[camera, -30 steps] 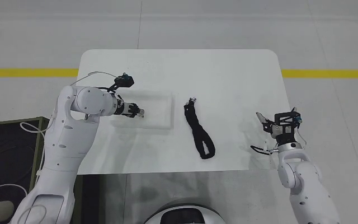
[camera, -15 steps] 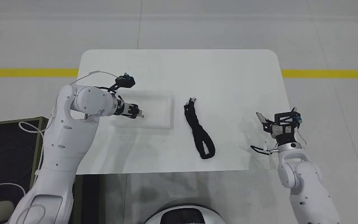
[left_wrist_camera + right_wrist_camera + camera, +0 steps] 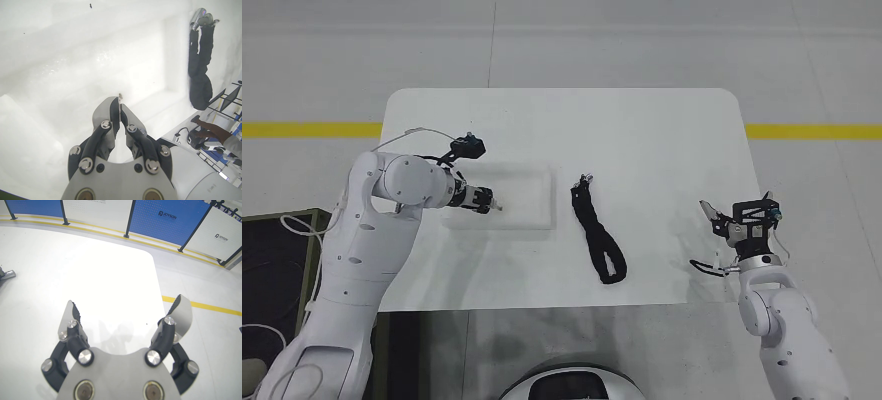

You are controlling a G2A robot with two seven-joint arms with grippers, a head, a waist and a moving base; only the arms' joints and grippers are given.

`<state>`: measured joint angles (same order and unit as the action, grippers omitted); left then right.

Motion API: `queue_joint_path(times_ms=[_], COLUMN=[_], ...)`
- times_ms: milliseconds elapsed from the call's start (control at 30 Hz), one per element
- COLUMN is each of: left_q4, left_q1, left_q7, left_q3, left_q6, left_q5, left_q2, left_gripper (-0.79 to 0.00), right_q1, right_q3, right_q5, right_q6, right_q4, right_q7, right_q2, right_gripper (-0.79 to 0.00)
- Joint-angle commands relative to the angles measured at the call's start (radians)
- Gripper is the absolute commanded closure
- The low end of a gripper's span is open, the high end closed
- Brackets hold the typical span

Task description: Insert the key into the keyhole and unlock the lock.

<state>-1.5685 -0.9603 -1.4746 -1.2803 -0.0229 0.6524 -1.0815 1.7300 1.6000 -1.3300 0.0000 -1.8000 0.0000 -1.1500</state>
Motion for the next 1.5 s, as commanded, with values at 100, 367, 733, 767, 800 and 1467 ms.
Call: queue_joint_path(times_ms=[100, 367, 733, 767, 800, 1467], left_q4=[-0.032, -0.078, -0.065, -0.085, -0.091, 0.063], left_q1=[0.012, 0.085, 0.259, 0.242, 0.209, -0.154], left_q7=[-0.039, -0.061, 0.025, 0.07, 0.135, 0.619], left_q3=[0.004, 0.117, 0.119, 0.076, 0.031, -0.187], left_q6=[-0.031, -0.148, -0.347, -0.385, -0.399, 0.05], left_q5=[0.024, 0.118, -0.143, -0.224, -0.304, -0.944], left_q2=[0.005, 0.029, 0.082, 0.08, 0.078, 0.047], left_gripper=[0.0, 0.0, 0.0, 0.0, 0.0, 0.0], right_q1=[0.0, 0.0, 0.0, 0.0, 0.0, 0.0], right_q3=[0.0, 0.0, 0.0, 0.0, 0.0, 0.0], right_q5=[0.0, 0.0, 0.0, 0.0, 0.0, 0.0], right_q6=[0.0, 0.0, 0.0, 0.0, 0.0, 0.0], right_q4=[0.0, 0.0, 0.0, 0.0, 0.0, 0.0], right_q7=[0.0, 0.0, 0.0, 0.0, 0.0, 0.0], right_q2=[0.0, 0.0, 0.0, 0.0, 0.0, 0.0], right_gripper=[-0.785, -0.785, -0.785, -0.785, -0.785, -0.785])
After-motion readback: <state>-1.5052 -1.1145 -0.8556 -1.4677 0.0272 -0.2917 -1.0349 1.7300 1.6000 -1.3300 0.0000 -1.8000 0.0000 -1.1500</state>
